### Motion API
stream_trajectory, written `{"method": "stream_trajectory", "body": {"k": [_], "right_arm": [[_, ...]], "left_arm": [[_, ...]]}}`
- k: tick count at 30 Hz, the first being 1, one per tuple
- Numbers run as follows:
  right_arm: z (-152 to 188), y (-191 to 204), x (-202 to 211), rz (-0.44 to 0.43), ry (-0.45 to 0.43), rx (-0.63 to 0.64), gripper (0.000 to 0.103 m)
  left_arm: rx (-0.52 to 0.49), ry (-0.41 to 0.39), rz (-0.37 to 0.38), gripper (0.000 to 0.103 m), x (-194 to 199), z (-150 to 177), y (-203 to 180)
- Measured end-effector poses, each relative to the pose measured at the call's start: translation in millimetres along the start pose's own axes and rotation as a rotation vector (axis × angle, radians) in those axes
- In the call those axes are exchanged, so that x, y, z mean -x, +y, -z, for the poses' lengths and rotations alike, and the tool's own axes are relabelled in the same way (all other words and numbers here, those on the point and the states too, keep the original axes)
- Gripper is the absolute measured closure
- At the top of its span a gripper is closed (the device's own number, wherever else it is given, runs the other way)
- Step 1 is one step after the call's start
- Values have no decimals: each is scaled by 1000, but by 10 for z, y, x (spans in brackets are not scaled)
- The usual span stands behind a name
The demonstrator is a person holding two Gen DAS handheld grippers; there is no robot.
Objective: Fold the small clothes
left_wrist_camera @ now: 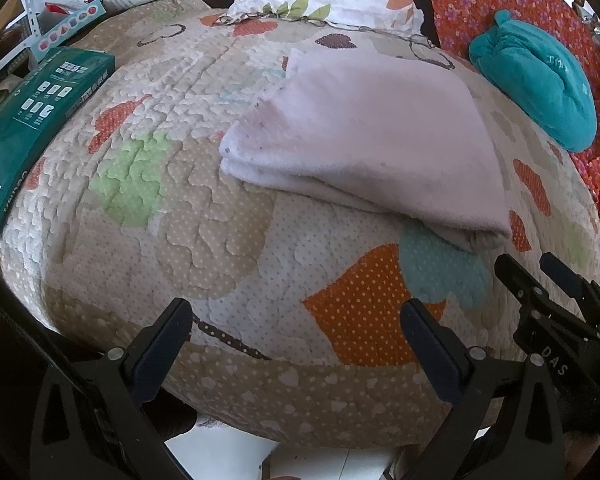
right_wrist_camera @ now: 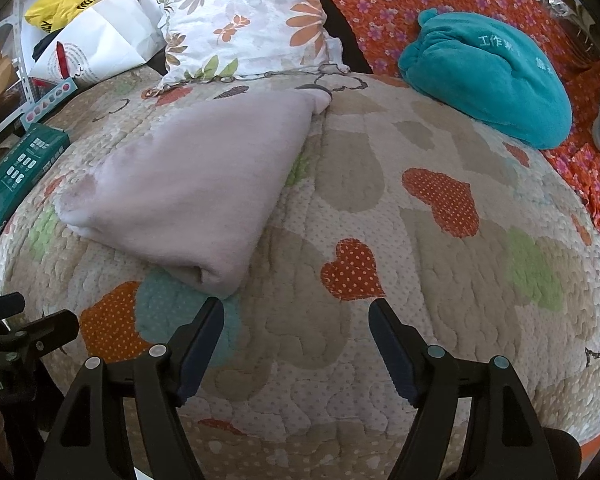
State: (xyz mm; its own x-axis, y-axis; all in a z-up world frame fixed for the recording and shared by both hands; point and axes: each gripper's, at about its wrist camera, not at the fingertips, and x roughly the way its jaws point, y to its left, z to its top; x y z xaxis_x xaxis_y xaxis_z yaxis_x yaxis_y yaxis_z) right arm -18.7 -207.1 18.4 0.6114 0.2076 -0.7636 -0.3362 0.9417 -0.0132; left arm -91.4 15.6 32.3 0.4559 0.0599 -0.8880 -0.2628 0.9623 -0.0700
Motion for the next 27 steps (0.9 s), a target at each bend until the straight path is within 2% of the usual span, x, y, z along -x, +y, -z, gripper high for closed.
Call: {"method": "stream_trajectory", "body": {"k": [9,27], "right_arm": [[37,-39,-100,46,41,12,23],[40,-164,-67,112,30,23,22]], "left_arm": [[-9,25,-5,0,-39,33,-51],[-95,21,-14,0,42,91,-393]]}}
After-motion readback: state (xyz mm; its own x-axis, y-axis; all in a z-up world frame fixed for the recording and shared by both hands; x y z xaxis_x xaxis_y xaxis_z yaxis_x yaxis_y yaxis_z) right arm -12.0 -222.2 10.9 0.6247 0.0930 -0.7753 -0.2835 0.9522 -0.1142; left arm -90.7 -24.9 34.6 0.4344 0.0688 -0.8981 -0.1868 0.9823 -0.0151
